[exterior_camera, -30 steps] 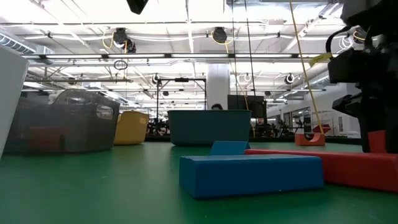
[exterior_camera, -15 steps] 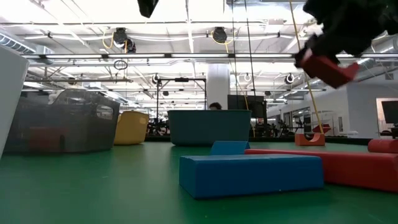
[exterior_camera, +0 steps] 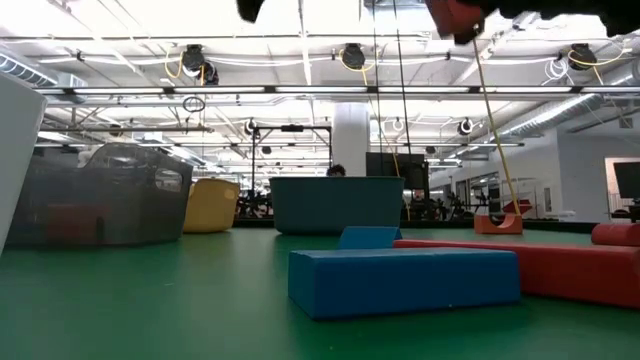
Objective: Sort & place blocks by color
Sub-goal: Put the red arch block into the white bin
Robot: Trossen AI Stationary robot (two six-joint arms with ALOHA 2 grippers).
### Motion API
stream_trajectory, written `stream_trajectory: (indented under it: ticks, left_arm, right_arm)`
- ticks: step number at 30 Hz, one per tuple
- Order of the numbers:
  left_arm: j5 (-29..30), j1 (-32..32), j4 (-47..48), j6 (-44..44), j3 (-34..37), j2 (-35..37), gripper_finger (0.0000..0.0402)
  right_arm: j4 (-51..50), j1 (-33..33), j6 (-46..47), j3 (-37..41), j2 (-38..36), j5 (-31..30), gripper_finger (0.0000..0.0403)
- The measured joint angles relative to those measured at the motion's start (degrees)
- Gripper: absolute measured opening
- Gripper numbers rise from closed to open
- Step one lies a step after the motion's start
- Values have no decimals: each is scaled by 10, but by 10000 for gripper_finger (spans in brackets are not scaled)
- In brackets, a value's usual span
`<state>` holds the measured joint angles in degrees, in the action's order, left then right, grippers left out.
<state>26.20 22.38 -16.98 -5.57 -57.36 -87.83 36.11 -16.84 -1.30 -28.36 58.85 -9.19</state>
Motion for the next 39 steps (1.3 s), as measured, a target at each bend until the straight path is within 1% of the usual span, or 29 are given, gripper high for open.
stream_trajectory:
  ticks: [3,6,9,13,17,19,25,28,31,32,36,39]
  left_arm:
    - [18,4,-53,73,0,-20,124]
    - [36,0,-100,113,0,-40,124]
    - [24,-6,-128,117,0,-48,124]
    - [9,-8,-131,119,0,-49,124]
    - [8,-10,-132,133,0,-49,124]
    - [8,-13,-133,134,0,-49,124]
    - [7,-20,-131,129,0,-49,126]
    - [7,-21,-129,141,0,-49,141]
    - [7,-24,-134,199,0,-49,167]
    - [7,-26,-136,205,0,-49,176]
    - [7,-30,-164,153,0,-49,205]
    - [6,-38,-184,129,0,-48,219]
  right_arm:
    - [67,0,-36,0,11,3,113]
    - [111,0,-63,0,23,4,113]
    - [126,0,-74,0,34,4,113]
    - [157,0,-89,0,48,5,113]
    - [207,0,-113,0,75,48,113]
    - [225,0,-122,0,87,54,113]
    - [247,4,-141,0,105,48,113]
    - [257,8,-142,0,106,49,113]
    - [257,15,-139,0,106,48,113]
    - [256,16,-134,0,106,48,113]
    - [250,19,-128,0,106,48,113]
    - [266,19,-127,0,106,52,113]
